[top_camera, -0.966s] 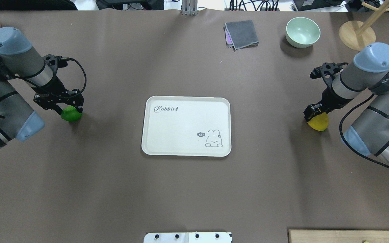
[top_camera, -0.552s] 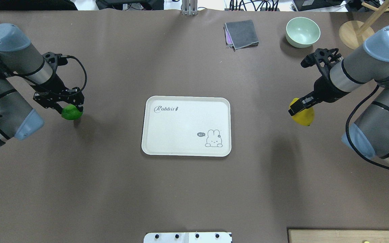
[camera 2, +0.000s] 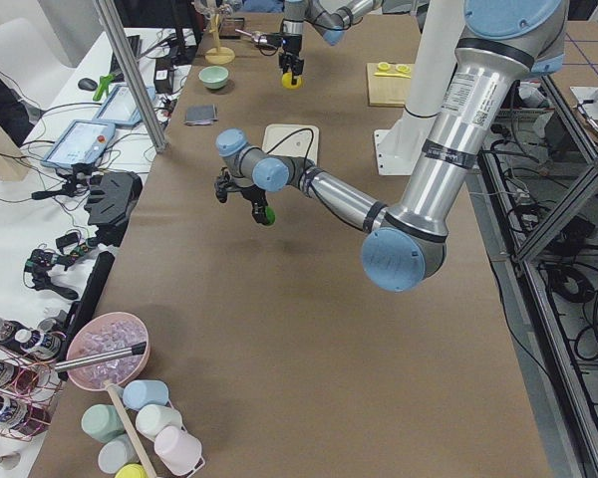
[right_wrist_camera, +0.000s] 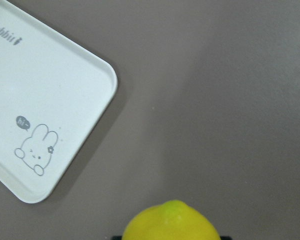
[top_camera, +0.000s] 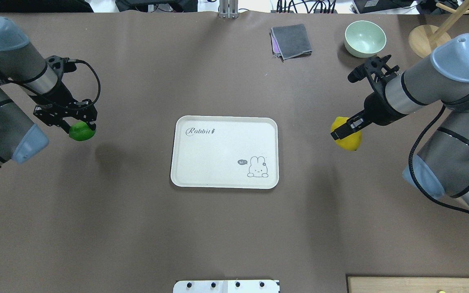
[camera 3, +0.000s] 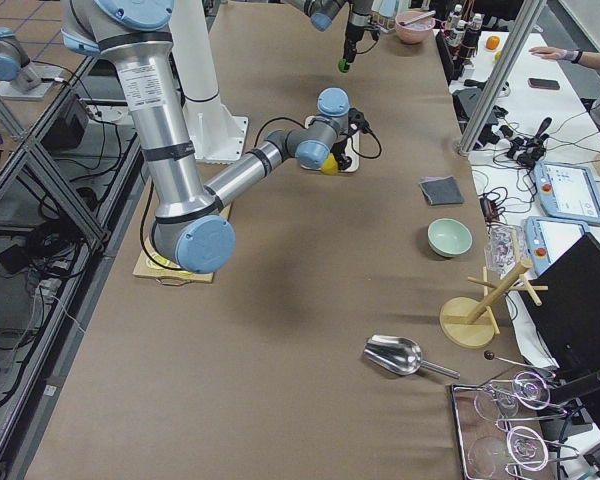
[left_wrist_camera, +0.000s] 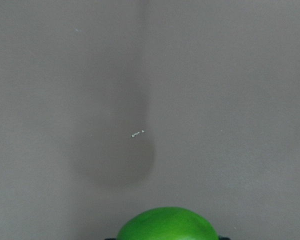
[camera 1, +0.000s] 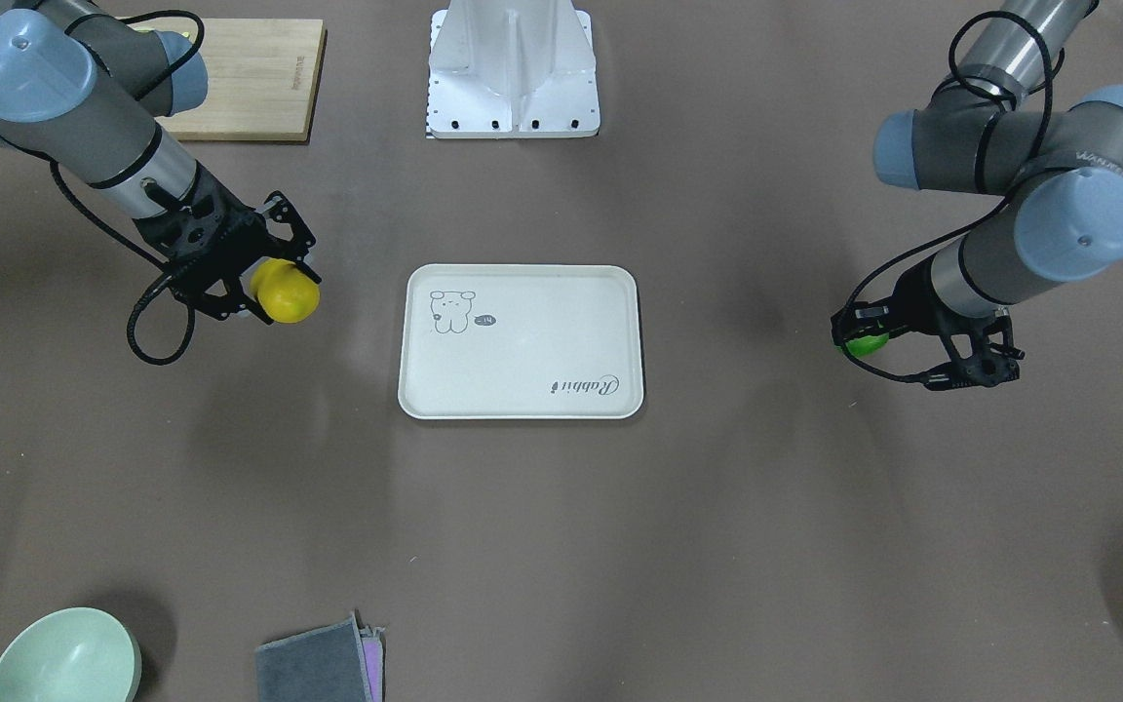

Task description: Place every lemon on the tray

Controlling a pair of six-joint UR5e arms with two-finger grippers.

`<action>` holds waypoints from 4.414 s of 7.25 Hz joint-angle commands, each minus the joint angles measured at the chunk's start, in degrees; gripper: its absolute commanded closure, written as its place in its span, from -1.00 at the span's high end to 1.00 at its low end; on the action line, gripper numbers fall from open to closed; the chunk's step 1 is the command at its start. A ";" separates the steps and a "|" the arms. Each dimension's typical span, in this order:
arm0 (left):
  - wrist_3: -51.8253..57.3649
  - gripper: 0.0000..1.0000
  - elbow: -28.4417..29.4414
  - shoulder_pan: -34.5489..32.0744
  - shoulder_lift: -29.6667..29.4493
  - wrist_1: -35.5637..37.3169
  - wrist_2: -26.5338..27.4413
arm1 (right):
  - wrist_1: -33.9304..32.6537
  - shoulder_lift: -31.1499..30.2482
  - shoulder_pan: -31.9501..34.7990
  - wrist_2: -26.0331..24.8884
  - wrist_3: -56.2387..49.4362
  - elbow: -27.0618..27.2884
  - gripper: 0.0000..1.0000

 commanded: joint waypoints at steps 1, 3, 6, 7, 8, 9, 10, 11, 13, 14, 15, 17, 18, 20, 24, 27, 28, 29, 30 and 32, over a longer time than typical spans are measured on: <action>2.75 -1.00 -4.21 -2.69 -0.14 6.82 -0.09 | 0.61 4.26 -3.64 -6.60 -0.02 -0.09 -0.30; 6.98 -1.00 -6.60 -5.15 -3.72 16.23 -0.27 | 2.44 5.16 -6.81 -13.37 0.42 -0.53 -0.30; 6.90 -1.00 -6.69 -5.16 -10.59 23.89 -0.18 | 8.05 7.53 -9.28 -14.02 0.77 -6.48 -0.30; 5.86 -1.00 -6.51 -4.90 -12.34 25.30 -0.18 | 10.69 7.54 -9.89 -14.10 0.77 -9.21 -0.30; 3.59 -1.00 -6.51 -4.55 -13.06 25.40 -0.18 | 11.32 8.23 -10.25 -14.10 0.77 -10.63 -0.28; 2.17 -1.00 -6.08 -4.20 -14.72 25.40 -0.18 | 11.33 8.85 -10.95 -14.45 0.77 -11.51 -0.26; -1.67 -1.00 -5.90 -2.11 -15.95 25.31 -0.01 | 11.33 9.55 -11.74 -15.50 0.77 -12.04 -0.23; -3.97 -1.00 -5.90 -0.08 -16.66 25.31 0.17 | 11.33 9.64 -12.70 -16.47 0.77 -12.22 -0.17; -8.81 -1.00 -2.32 3.17 -20.60 24.88 0.26 | 11.33 9.73 -13.41 -17.44 0.77 -12.22 0.55; -9.00 -1.00 -0.12 4.15 -22.62 24.87 0.87 | 11.33 10.08 -13.33 -17.44 0.86 -12.22 0.81; -10.66 -1.00 0.25 4.76 -23.78 24.79 1.66 | 11.33 10.08 -12.98 -17.44 0.86 -12.05 0.97; -17.48 -1.00 5.50 8.53 -26.06 18.06 3.50 | 11.33 10.08 -11.49 -17.18 1.03 -11.78 0.97; -19.36 -1.00 8.31 10.12 -26.59 14.36 5.25 | 11.33 10.08 -10.35 -16.92 1.04 -11.70 0.97; -24.88 -1.00 14.56 13.01 -28.71 6.98 7.19 | 9.59 8.34 -5.53 -13.60 0.95 -11.70 0.97; -31.40 -1.00 16.34 17.68 -28.71 2.38 11.42 | -0.89 2.90 3.54 0.81 3.14 -8.72 0.96; -36.58 -0.61 16.43 21.10 -28.62 -0.69 13.96 | -1.24 -5.17 10.04 9.18 4.90 -5.91 0.96; -37.39 -0.47 16.43 21.64 -28.62 -1.31 15.54 | -2.37 -8.43 11.62 9.27 5.08 -3.63 0.96; -37.31 -0.11 16.43 21.73 -28.45 -1.32 15.64 | -5.34 -11.33 12.33 9.10 5.08 -0.57 0.98; -37.31 0.12 16.51 22.78 -28.27 -1.32 15.81 | -10.07 -12.14 13.90 8.84 5.08 1.55 0.98; -37.22 0.96 16.43 22.70 -28.18 -1.67 15.82 | -20.36 -16.43 16.89 9.01 4.30 5.86 0.98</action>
